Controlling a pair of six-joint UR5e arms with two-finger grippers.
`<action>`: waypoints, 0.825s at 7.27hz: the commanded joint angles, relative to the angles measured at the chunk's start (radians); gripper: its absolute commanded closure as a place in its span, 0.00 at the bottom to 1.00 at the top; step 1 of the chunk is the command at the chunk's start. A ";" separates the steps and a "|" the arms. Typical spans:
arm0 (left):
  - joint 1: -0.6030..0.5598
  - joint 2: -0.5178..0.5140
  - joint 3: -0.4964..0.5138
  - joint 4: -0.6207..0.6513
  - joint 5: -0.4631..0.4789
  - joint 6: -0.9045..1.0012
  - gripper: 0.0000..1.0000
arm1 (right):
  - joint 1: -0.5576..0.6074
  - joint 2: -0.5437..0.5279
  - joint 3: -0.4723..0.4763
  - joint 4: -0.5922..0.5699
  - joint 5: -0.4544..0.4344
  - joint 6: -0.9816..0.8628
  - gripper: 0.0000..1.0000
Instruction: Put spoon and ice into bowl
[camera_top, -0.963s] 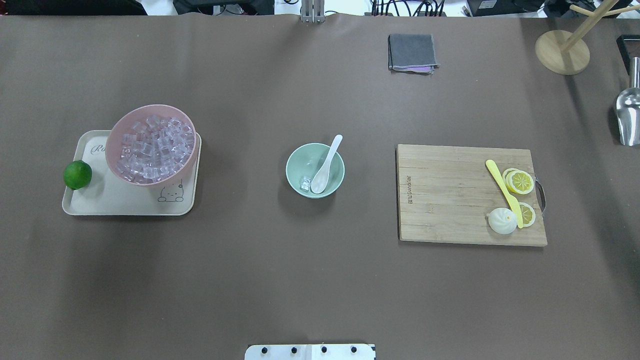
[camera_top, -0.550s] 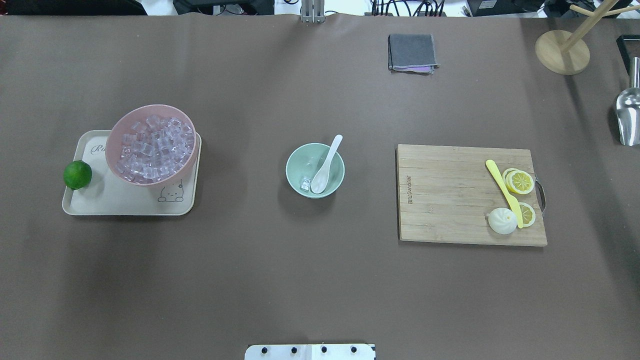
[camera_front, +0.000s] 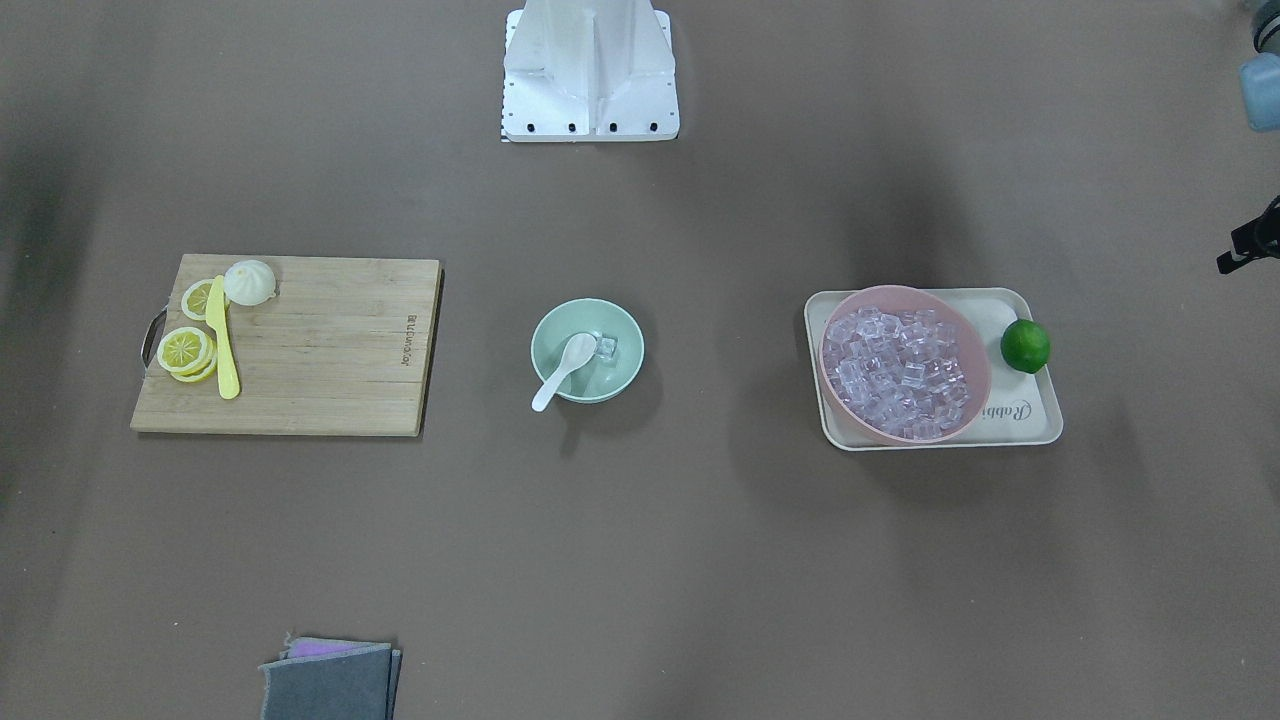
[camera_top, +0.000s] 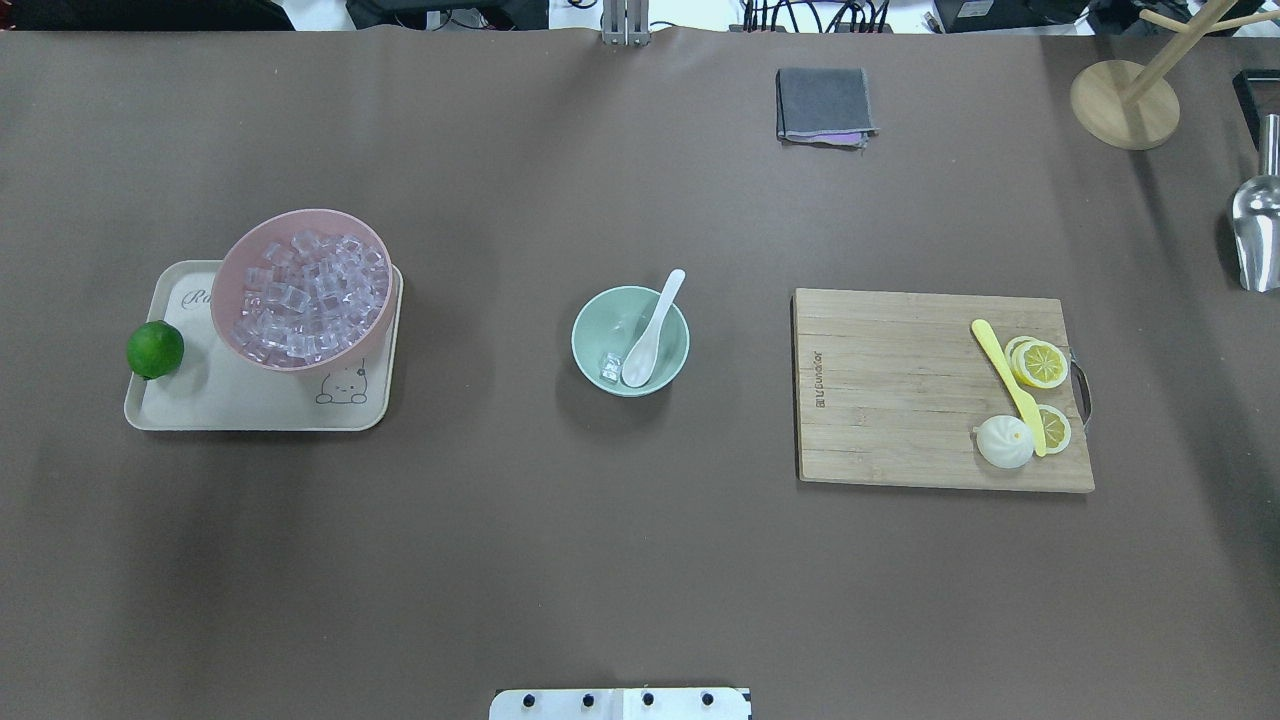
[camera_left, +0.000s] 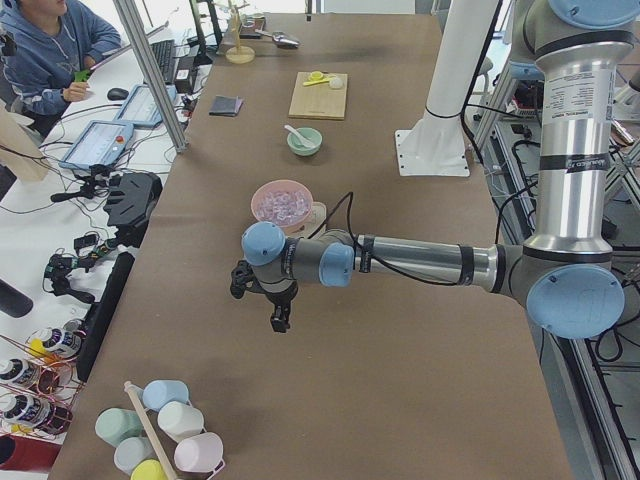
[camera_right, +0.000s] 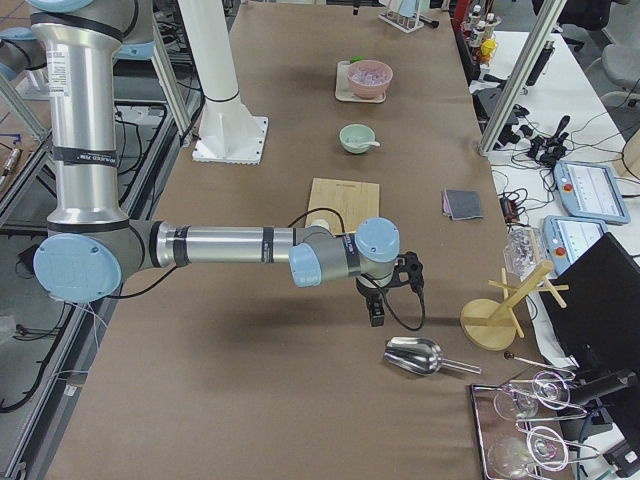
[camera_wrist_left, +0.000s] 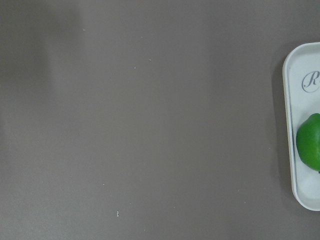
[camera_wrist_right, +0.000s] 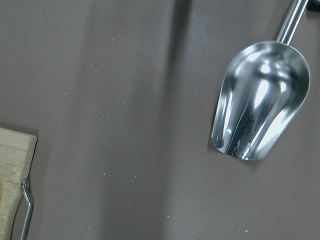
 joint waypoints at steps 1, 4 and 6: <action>-0.015 -0.008 0.006 -0.001 -0.003 0.007 0.02 | 0.006 -0.003 0.008 0.002 0.001 0.000 0.00; -0.044 -0.005 0.003 -0.001 0.000 0.007 0.02 | 0.006 -0.003 0.005 0.004 0.001 -0.003 0.00; -0.117 0.002 0.012 -0.001 0.000 0.007 0.02 | 0.007 -0.006 0.005 0.002 -0.001 -0.003 0.00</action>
